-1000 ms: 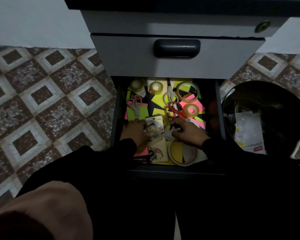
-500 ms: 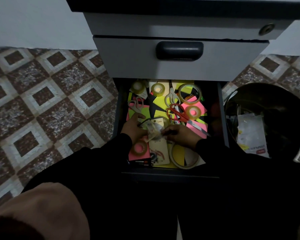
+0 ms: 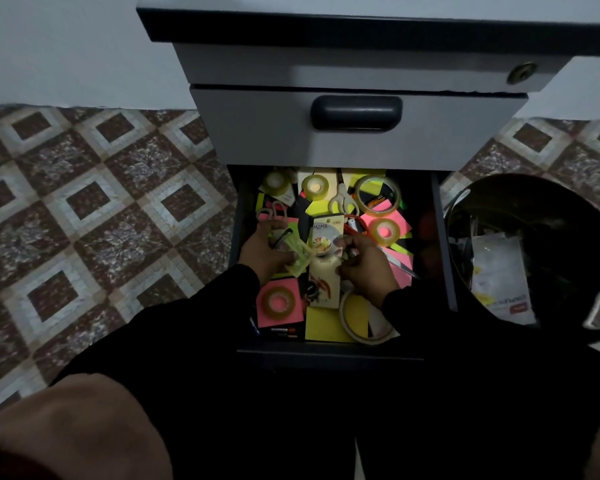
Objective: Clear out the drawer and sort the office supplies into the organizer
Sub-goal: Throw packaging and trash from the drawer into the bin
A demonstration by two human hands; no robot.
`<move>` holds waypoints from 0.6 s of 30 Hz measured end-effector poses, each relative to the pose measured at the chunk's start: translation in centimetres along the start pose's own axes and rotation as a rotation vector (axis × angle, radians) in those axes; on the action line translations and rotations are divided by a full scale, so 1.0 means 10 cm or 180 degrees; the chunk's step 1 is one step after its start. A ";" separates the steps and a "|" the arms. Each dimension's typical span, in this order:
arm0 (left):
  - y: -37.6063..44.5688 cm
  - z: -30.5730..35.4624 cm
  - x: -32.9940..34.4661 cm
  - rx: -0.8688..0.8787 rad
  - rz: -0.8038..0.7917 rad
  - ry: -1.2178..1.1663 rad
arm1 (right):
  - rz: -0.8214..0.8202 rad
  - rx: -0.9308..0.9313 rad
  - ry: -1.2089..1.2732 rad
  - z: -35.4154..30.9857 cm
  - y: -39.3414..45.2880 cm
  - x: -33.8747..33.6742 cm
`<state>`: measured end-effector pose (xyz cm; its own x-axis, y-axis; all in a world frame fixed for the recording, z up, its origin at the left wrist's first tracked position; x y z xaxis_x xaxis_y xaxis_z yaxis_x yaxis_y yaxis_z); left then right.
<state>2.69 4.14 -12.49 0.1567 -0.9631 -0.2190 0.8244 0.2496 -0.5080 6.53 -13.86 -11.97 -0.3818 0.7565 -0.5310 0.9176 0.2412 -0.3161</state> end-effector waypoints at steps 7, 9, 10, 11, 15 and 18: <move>-0.09 0.16 0.06 0.0125 -0.0078 -0.0260 | 0.0189 0.0133 -0.0087 -0.03 -0.07 -0.35; -0.12 0.25 0.10 0.0178 -0.0094 -0.0355 | 0.0290 0.0124 -0.0168 -0.03 -0.09 -0.50; -0.14 0.31 0.14 0.0204 -0.0103 -0.0394 | 0.0315 0.0165 -0.0145 -0.01 -0.10 -0.58; -0.16 0.36 0.18 0.0232 -0.0120 -0.0423 | 0.0309 0.0227 -0.0120 0.00 -0.12 -0.65; -0.22 0.61 0.49 0.0362 -0.0296 -0.0446 | 0.0186 0.0284 -0.0387 0.01 -0.23 -1.01; -0.26 0.78 0.80 0.0359 -0.0445 -0.0486 | 0.0276 0.0285 -0.0499 0.02 -0.33 -1.38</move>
<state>6.05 -5.00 -6.46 0.1102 -0.9937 -0.0201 0.8981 0.1083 -0.4264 8.70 -25.21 -3.80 -0.3207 0.6665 -0.6731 0.9369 0.1188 -0.3288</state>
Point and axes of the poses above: each hand's wrist, its own y-axis towards the middle knuckle, its own x-axis out of the palm, z = x × y, the point moved 10 cm from there along y, towards the middle knuckle, and after that the axes turned 4 degrees about -y, right-handed, at the moved point
